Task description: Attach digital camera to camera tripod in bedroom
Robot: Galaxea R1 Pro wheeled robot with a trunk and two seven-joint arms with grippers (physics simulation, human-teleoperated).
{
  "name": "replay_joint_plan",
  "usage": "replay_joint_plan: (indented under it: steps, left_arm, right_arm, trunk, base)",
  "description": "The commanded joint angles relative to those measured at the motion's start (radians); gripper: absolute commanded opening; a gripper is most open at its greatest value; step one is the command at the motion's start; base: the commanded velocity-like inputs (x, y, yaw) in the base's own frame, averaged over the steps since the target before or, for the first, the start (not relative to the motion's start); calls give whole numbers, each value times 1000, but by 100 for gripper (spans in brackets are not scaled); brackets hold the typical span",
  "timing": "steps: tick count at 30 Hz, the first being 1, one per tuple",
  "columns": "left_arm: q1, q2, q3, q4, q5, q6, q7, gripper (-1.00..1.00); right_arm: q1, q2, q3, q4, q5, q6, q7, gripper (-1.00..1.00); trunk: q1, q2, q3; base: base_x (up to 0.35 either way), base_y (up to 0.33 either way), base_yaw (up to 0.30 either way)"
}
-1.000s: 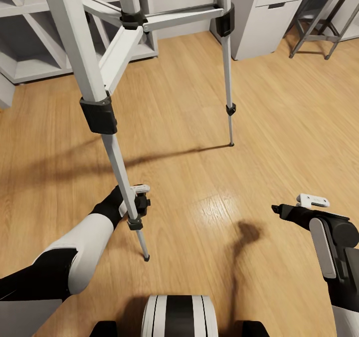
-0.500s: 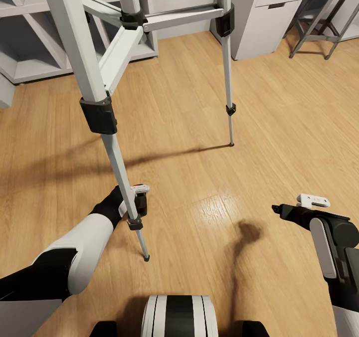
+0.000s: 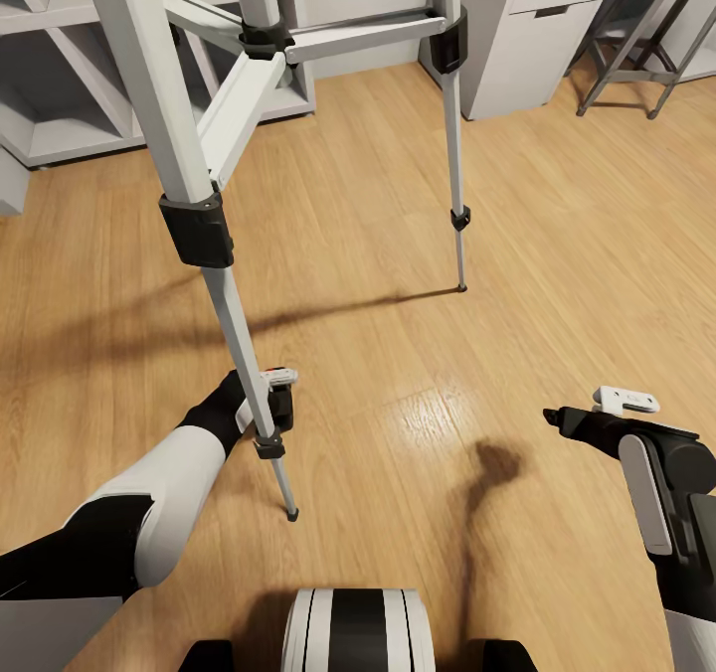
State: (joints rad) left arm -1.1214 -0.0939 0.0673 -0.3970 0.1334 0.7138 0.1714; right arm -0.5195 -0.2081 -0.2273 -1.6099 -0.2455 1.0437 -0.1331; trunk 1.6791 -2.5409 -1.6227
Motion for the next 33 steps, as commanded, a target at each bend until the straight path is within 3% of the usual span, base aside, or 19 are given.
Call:
replay_joint_plan:
  steps: [1,20,26,33]
  left_arm:
    - [1,0,6,-2,-6,6,8,-100]
    - [16,18,7,-42,-1,-6,-16,-100]
    - [47,33,11,-117,2,0,-20,-100]
    - [121,73,18,-280,7,19,-30,-100]
  right_arm:
    - [0,0,0,-1,-11,4,-10,100]
    - [0,4,2,-1,-11,4,-10,100]
    - [0,5,2,-1,-11,4,-10,100]
    - [0,3,2,-1,-11,4,-8,100]
  trunk:
    - [0,0,-1]
    - [0,0,-1]
    - [0,0,-1]
    - [0,0,-1]
  base:
    - [0,0,0]
    - [0,0,0]
    - [0,0,0]
    - [0,0,0]
